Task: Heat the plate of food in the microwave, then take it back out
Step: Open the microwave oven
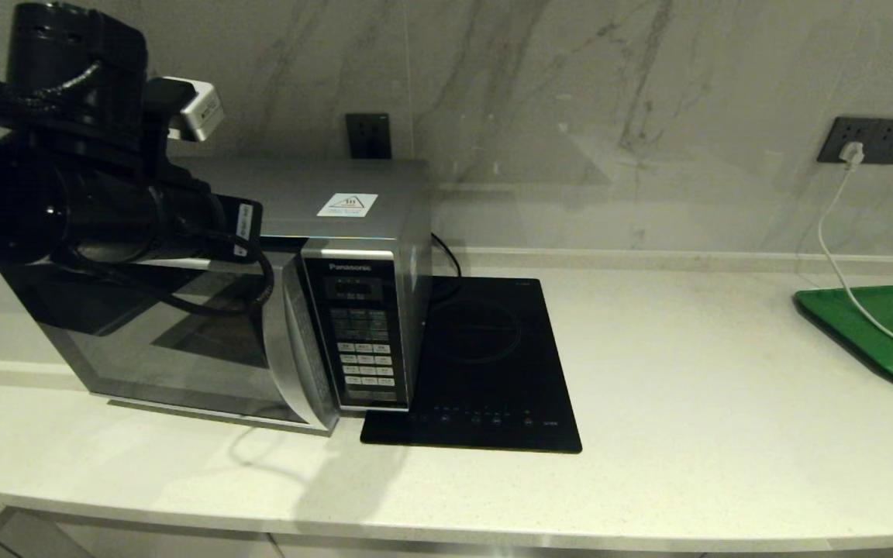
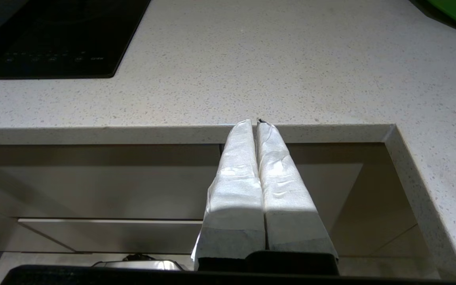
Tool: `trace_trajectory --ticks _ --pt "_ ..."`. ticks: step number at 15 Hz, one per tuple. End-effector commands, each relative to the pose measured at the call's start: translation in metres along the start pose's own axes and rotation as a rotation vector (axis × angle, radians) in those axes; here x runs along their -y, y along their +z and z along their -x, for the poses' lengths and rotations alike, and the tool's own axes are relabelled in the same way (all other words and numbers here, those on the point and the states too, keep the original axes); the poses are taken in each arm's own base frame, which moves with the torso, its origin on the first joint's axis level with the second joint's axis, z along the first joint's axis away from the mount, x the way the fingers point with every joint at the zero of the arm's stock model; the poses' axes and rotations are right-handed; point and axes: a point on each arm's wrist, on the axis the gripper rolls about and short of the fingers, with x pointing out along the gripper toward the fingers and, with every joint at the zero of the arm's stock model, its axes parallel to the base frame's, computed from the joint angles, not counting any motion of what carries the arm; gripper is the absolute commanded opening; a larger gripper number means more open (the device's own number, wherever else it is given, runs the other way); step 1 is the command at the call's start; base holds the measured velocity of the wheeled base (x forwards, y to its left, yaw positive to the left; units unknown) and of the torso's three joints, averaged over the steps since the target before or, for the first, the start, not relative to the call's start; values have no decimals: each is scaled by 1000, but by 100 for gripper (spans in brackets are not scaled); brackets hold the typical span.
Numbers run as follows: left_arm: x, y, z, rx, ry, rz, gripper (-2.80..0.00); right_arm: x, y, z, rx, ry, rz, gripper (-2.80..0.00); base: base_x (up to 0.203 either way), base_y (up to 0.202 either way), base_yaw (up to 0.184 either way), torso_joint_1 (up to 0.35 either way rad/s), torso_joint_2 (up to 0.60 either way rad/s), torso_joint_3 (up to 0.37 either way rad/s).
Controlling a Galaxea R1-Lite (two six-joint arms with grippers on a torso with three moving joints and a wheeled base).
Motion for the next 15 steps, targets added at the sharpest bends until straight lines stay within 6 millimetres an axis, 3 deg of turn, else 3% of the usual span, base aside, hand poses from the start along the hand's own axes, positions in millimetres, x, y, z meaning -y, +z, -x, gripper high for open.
trace_trajectory --ticks 1,8,15 --pt "7 -6 -14 -39 -2 5 -280 0 0 0 -1 -1 0 -280 0 0 0 0 0 0" --pt "8 -14 -16 -69 6 41 -280 0 0 0 -1 0 0 -280 0 0 0 0 0 0" --pt "-14 -44 26 -112 135 26 -280 0 0 0 0 -1 0 -280 0 0 0 0 0 0"
